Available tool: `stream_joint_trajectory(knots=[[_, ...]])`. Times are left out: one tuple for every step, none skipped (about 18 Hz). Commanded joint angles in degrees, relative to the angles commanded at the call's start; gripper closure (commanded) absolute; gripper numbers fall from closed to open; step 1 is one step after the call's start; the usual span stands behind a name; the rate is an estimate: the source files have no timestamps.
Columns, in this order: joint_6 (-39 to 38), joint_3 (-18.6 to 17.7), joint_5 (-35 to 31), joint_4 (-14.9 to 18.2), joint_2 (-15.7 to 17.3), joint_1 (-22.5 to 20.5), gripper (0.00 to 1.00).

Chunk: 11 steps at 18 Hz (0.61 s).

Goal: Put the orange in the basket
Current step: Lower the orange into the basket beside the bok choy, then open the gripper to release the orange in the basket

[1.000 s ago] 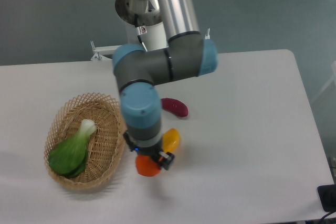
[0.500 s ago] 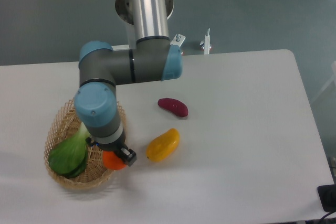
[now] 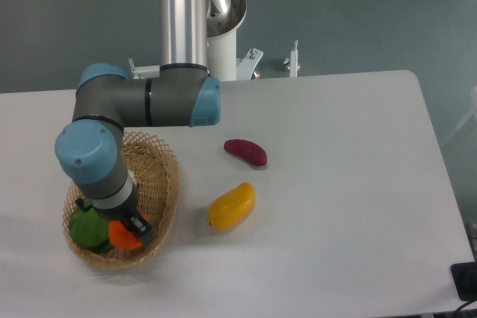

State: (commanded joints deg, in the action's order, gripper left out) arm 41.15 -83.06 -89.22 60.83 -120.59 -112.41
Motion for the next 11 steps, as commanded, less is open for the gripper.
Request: stream_joint_trajectory(knots=[[-0.62,0.0,0.97,-0.18,0.0,0.0,0.02],[-1.24,0.09,2.46,-0.18,0.09,0.0,0.0],[-2.03,-0.17,4.21,-0.27,0.26,0.0,0.0],[-2.73,-0.09,5.28,-0.36,0.18,0.0,0.0],[-3.09,0.0,5.72,-0.97,0.09,0.0,0.0],[-3.27,-0.17,6.42,-2.63,0.0,0.0,0.0],[-3.7,-0.7,7.04,-4.65,0.09,0.0,0.0],[-4.23,-0.96,7.3,-6.49,0.09,0.0,0.0],[-4.41,-0.97,7.05,-7.56,0.09,0.0,0.0],[-4.06,-0.79,6.96,-7.83,0.26,-0.17,0.0],[-3.88,-0.53,6.78,-7.83,0.44,-0.7,0.0]])
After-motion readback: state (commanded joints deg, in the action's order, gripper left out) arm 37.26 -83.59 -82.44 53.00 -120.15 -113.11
